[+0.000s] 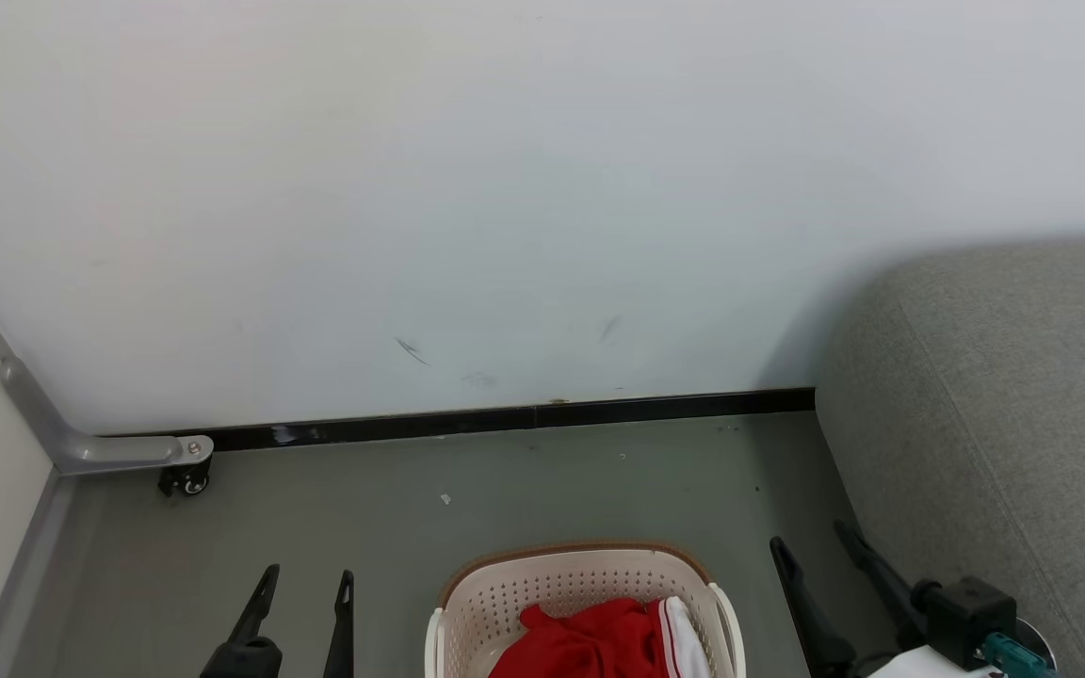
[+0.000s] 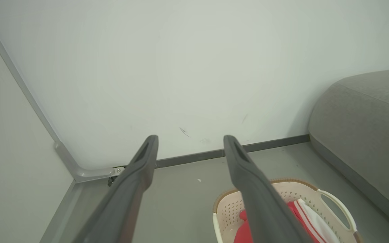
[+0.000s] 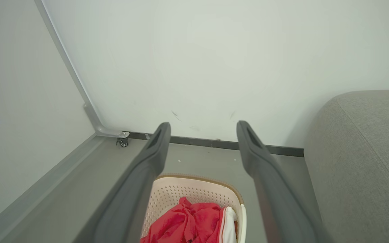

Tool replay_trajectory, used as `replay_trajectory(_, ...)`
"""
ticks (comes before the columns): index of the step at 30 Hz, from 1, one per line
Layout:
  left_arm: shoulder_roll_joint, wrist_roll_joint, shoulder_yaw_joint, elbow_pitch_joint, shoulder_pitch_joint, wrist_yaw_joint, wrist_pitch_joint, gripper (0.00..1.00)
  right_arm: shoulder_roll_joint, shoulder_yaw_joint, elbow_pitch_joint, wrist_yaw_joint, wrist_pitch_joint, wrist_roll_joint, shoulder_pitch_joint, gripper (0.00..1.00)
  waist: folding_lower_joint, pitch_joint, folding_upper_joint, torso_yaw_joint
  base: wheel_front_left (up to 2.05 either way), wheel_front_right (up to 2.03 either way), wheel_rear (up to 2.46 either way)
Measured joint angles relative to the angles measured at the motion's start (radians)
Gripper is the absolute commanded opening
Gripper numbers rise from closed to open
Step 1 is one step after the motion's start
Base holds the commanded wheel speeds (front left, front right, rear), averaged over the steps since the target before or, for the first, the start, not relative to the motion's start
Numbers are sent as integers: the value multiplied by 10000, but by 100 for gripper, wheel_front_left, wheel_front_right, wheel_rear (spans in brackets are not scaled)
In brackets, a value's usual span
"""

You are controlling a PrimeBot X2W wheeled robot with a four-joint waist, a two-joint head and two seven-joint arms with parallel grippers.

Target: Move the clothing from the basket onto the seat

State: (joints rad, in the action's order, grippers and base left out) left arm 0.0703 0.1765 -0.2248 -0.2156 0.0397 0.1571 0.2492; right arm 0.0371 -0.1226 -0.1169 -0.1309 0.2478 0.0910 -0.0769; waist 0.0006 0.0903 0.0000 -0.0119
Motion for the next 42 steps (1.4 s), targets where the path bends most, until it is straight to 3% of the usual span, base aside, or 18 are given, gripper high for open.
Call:
replay_trajectory(27,-31,56,232,-366,-145,-36,0,100,6,-4,65,0,0,159,-15,100,-2,-121,0,17,0,0,0)
replay_trajectory(42,12,-219,-372,-1720,-575,-476,-2,100,6,497,299,0,0,119,-267,100,-2,-523,0,151,0,0,0)
